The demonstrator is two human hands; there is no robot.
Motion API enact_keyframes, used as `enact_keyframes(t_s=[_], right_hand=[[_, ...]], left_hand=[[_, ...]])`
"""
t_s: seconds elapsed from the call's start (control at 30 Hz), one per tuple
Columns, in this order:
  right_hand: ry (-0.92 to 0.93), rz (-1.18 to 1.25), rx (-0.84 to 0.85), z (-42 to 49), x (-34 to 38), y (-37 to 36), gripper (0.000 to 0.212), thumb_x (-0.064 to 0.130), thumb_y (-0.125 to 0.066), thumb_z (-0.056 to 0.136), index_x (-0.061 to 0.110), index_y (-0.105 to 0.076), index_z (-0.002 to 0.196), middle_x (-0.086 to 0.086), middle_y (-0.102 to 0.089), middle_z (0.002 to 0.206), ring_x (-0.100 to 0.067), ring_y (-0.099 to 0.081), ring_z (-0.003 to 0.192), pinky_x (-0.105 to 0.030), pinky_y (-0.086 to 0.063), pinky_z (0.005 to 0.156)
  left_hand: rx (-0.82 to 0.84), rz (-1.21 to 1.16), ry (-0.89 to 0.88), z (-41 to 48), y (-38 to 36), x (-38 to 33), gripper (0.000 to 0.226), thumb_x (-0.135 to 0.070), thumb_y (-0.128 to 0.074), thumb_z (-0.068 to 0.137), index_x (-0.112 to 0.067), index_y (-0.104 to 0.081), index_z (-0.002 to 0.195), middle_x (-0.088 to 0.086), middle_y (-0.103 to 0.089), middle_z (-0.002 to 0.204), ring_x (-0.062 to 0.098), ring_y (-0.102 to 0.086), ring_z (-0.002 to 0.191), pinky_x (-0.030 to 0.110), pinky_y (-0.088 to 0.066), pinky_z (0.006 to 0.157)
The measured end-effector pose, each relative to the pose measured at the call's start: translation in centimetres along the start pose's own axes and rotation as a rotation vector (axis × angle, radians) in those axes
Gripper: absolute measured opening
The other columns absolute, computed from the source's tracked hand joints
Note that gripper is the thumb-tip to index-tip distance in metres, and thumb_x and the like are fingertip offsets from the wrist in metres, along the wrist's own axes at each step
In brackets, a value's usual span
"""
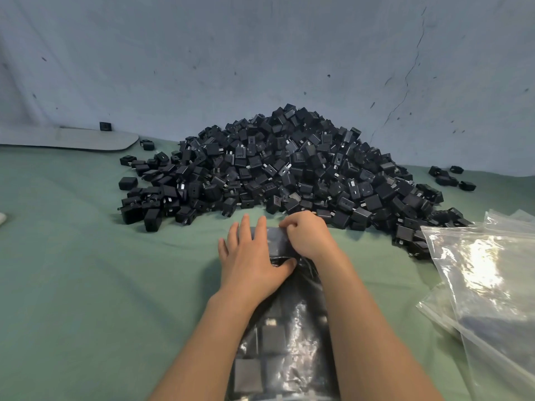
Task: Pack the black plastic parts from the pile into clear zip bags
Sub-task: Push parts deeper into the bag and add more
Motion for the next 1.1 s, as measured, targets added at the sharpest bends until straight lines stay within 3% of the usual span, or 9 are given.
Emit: enact_keyframes(t_s=[0.2,0.37,0.5,0.6,0.77,1.1], right_hand=[[0.011,0.053,-0.017,-0.11,-0.45,-0.26,0.04,0.003,-0.037,0.092,0.016,-0.07,0.112,-0.005,-0.061,0.128,-0.023,-0.053,0.118,-0.021,-0.037,0.085],[0.01,0.051,-0.037,-0.24,-0.46,-0.43,0.04,0.004,-0.038,0.092,0.018,-0.068,0.113,-0.006,-0.061,0.127,-0.025,-0.054,0.116,-0.024,-0.04,0.089],[0.033,0.059,-0.03,-0.27,-0.61,-0.3,0.038,0.005,-0.038,0.095,0.016,-0.068,0.116,-0.003,-0.061,0.129,-0.021,-0.052,0.119,-0.018,-0.034,0.085],[0.041,0.044,-0.022,-0.3,-0.85,-0.07,0.032,0.011,-0.042,0.098,0.013,-0.066,0.118,-0.003,-0.061,0.129,-0.022,-0.051,0.121,-0.022,-0.037,0.093],[0.057,0.039,0.002,-0.29,-0.72,-0.19,0.025,0.02,-0.049,0.097,0.01,-0.07,0.105,-0.006,-0.068,0.109,-0.023,-0.058,0.103,-0.023,-0.037,0.078],[0.055,0.018,-0.013,-0.43,-0.5,-0.15,0.024,0.02,-0.049,0.098,0.012,-0.068,0.11,-0.006,-0.067,0.113,-0.023,-0.056,0.108,-0.023,-0.035,0.079]], left_hand=[[-0.02,-0.029,0.007,-0.3,-0.25,0.28,0.093,-0.064,-0.053,0.081,-0.021,-0.008,0.15,0.005,-0.003,0.159,0.023,0.001,0.145,0.04,-0.007,0.116],[-0.047,-0.04,0.001,-0.49,-0.02,0.2,0.092,-0.062,-0.054,0.082,-0.02,-0.009,0.15,0.005,-0.004,0.159,0.023,-0.001,0.145,0.039,-0.009,0.117],[-0.047,-0.065,0.004,-0.45,-0.02,0.26,0.093,-0.061,-0.056,0.081,-0.019,-0.009,0.15,0.005,-0.004,0.159,0.023,-0.001,0.145,0.038,-0.009,0.116],[-0.035,-0.077,0.001,-0.42,-0.06,0.26,0.093,-0.061,-0.056,0.081,-0.02,-0.01,0.15,0.006,-0.003,0.159,0.023,0.0,0.145,0.037,-0.008,0.116],[-0.034,-0.094,0.003,-0.47,-0.12,0.29,0.092,-0.06,-0.057,0.081,-0.02,-0.011,0.15,0.006,-0.003,0.159,0.023,0.0,0.145,0.037,-0.008,0.116],[-0.037,-0.136,-0.013,-0.44,-0.19,0.18,0.091,-0.057,-0.059,0.081,-0.019,-0.012,0.15,0.006,-0.002,0.158,0.022,0.0,0.144,0.036,-0.012,0.116]])
Point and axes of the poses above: each hand's wrist, its own z-axis towards the middle knuckle, its own y-axis out of the back of the hand, x = y × z, the point moved 8 cm from there along z, towards the middle knuckle
